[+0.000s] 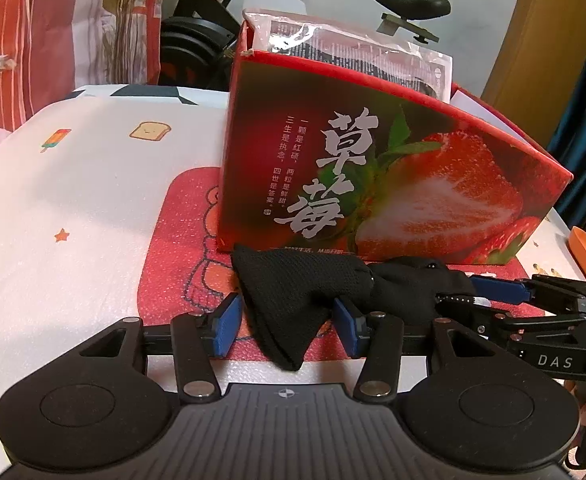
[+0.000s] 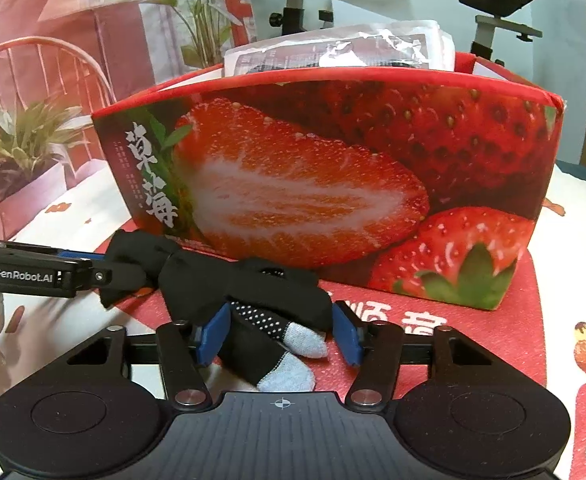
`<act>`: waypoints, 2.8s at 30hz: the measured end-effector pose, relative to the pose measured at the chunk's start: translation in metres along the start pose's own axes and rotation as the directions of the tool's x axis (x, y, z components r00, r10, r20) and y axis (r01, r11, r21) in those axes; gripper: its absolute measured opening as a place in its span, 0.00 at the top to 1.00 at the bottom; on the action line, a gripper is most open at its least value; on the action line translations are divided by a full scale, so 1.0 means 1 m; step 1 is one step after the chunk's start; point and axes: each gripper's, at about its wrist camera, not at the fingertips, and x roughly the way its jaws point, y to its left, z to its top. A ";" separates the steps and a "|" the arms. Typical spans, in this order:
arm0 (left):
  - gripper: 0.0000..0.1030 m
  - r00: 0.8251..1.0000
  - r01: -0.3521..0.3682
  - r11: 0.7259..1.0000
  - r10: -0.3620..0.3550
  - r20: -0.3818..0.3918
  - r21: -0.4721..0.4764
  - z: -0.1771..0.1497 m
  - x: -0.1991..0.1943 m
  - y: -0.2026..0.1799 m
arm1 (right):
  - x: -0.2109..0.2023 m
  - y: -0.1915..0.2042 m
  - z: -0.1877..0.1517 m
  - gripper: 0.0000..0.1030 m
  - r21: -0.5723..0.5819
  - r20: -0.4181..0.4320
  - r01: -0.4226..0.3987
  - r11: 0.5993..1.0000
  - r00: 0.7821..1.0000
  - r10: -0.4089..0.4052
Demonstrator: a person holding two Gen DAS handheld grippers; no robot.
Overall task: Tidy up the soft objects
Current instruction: 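Close the right tool on the glove fingers while the left tool grips the cuff, then lift the black glove with both tools and carry it over the red box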
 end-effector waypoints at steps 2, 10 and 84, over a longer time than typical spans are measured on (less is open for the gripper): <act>0.50 1.000 0.000 1.000 0.000 0.004 -0.003 -0.001 -0.001 0.000 | 0.000 0.001 -0.001 0.50 -0.006 0.002 -0.001 1.000 1.000 0.001; 0.57 1.000 -0.011 1.000 0.011 0.020 -0.005 -0.005 -0.004 -0.001 | 0.000 -0.004 -0.001 0.50 0.006 0.008 -0.025 1.000 1.000 0.025; 0.83 0.938 0.072 0.995 -0.090 0.334 0.066 0.099 -0.112 -0.055 | -0.111 -0.004 0.156 0.87 -0.141 0.325 0.017 0.990 0.945 0.030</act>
